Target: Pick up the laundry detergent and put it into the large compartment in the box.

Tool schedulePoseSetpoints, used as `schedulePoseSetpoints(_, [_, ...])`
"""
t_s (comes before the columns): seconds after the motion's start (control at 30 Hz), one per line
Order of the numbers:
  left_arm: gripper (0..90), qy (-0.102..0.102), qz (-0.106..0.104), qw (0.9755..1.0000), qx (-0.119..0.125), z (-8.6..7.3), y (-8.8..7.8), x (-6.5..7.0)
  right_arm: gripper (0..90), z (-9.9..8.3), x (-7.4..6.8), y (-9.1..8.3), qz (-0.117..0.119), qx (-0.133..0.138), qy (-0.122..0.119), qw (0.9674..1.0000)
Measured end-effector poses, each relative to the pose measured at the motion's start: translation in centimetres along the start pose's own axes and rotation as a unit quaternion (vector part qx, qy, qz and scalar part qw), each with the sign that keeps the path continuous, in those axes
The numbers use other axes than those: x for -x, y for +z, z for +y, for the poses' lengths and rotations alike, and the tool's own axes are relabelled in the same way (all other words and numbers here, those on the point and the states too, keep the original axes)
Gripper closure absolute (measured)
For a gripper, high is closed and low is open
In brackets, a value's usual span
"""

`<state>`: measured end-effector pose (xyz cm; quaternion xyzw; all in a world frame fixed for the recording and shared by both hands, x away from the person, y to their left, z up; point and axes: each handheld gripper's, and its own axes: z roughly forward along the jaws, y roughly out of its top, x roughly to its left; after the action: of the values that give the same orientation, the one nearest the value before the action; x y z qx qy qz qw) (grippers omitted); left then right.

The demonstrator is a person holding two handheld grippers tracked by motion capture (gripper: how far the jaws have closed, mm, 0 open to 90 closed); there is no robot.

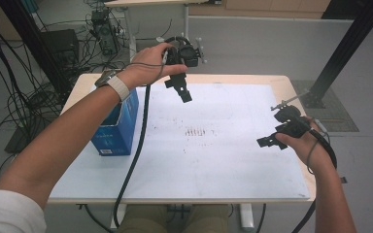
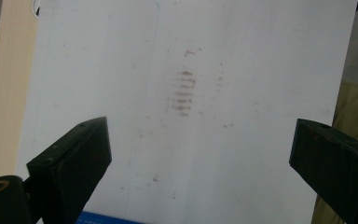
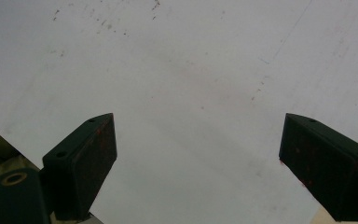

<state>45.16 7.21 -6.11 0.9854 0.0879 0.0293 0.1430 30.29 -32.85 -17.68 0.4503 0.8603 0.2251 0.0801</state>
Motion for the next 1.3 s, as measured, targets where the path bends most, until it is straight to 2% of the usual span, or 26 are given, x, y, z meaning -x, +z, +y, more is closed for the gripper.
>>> schedulePoseSetpoints(0.43, [5.7, -0.01, -0.004, 0.9999, -0.003, -0.9, 1.0, -0.3, 11.0, 0.3, -0.1, 0.1, 0.0, 0.0, -0.002, 1.0])
schedulePoseSetpoints(0.7, [5.7, -0.017, -0.003, 0.9998, -0.003, -1.6, 1.2, 0.0, 10.9, 0.0, -0.3, 0.2, 0.001, 0.001, -0.002, 1.0])
schedulePoseSetpoints(1.3, [5.7, -0.021, -0.003, 0.9998, -0.005, -1.7, 1.6, 0.0, 10.9, -0.4, -0.1, 0.4, 0.003, 0.002, -0.003, 1.0])
